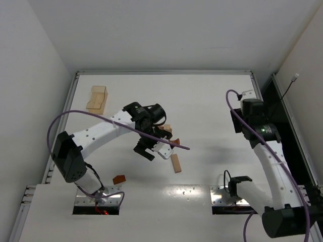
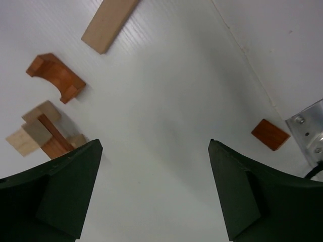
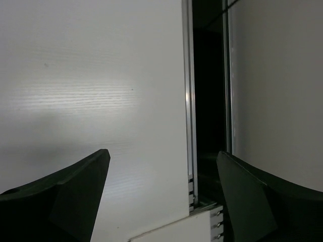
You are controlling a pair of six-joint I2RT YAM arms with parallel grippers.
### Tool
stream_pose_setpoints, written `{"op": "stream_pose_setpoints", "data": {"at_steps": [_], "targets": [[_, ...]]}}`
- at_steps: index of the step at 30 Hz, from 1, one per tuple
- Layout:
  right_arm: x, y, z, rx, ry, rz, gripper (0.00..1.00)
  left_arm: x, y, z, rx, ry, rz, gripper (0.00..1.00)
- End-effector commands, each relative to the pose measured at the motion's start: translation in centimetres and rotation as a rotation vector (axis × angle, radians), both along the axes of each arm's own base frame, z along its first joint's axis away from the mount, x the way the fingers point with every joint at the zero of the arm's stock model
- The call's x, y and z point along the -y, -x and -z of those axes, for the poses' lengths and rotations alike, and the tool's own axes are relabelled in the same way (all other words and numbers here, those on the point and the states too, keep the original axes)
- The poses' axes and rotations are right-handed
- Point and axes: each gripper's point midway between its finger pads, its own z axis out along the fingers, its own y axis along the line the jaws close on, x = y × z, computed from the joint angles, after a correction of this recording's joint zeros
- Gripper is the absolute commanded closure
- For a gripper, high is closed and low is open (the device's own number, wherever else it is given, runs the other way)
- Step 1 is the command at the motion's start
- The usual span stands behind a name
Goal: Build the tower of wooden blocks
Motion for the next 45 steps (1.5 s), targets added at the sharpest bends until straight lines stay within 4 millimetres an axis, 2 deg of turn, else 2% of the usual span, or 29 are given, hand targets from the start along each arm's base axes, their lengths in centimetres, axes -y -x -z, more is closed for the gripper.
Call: {"op": "stream_pose_setpoints", "data": {"at_steps": [1,2,3,7,9,10,11,12,15,16,27,31,33,36,41,43,45], "targets": [[1.6,1.8,-3.1,0.127,-0.122,0.197,0.15,3.6,0.1,-0.3,0.076,0.099,0.214,0.18],[2.3,2.2,-3.2,0.128,-0.139,0.234,0.15,4.3,0.3,-0.1,0.071,0.110,0.230,0.20],[2.0,2.6,-2.8,0.107,-0.175,0.230,0.15,4.8,0.4,0.3,0.075,0.113,0.253,0.22],[2.2,2.7,-4.2,0.154,-0.260,0.255,0.15,7.5,1.7,2.0,0.032,0.134,0.374,0.35],[2.6,2.9,-4.1,0.147,-0.277,0.272,0.15,8.4,2.2,2.8,0.020,0.142,0.403,0.37],[2.8,2.7,-5.0,0.172,-0.284,0.272,0.15,8.8,2.4,3.1,0.018,0.141,0.413,0.38],[2.9,2.5,-5.1,0.173,-0.296,0.282,0.15,9.3,2.6,4.0,0.009,0.144,0.439,0.40],[2.8,2.4,-5.3,0.186,-0.316,0.281,0.15,9.6,3.2,4.3,-0.009,0.143,0.454,0.40],[2.8,2.1,-6.3,0.203,-0.348,0.272,0.15,10.7,3.1,5.1,0.002,0.164,0.507,0.42],[3.2,2.2,-6.3,0.206,-0.353,0.288,0.15,10.9,3.5,6.0,-0.011,0.151,0.526,0.43],[4.0,3.6,-6.2,0.195,-0.394,0.335,0.15,14.8,2.8,8.6,0.029,0.186,0.663,0.43],[4.4,3.9,-6.5,0.188,-0.380,0.349,0.15,14.1,3.2,10.1,-0.006,0.155,0.702,0.43],[4.6,4.1,-6.8,0.191,-0.379,0.358,0.15,13.7,3.4,10.1,-0.013,0.150,0.721,0.43],[4.7,4.0,-7.2,0.187,-0.373,0.352,0.15,12.5,3.7,11.6,-0.042,0.098,0.737,0.43],[5.0,4.1,-6.6,0.173,-0.381,0.367,0.15,11.7,3.5,12.1,-0.051,0.076,0.727,0.43],[4.8,4.0,-6.6,0.172,-0.390,0.358,0.15,11.4,3.5,13.0,-0.055,0.057,0.717,0.43],[5.0,4.1,-6.3,0.165,-0.390,0.369,0.15,11.6,2.7,13.4,-0.035,0.060,0.688,0.43]]}}
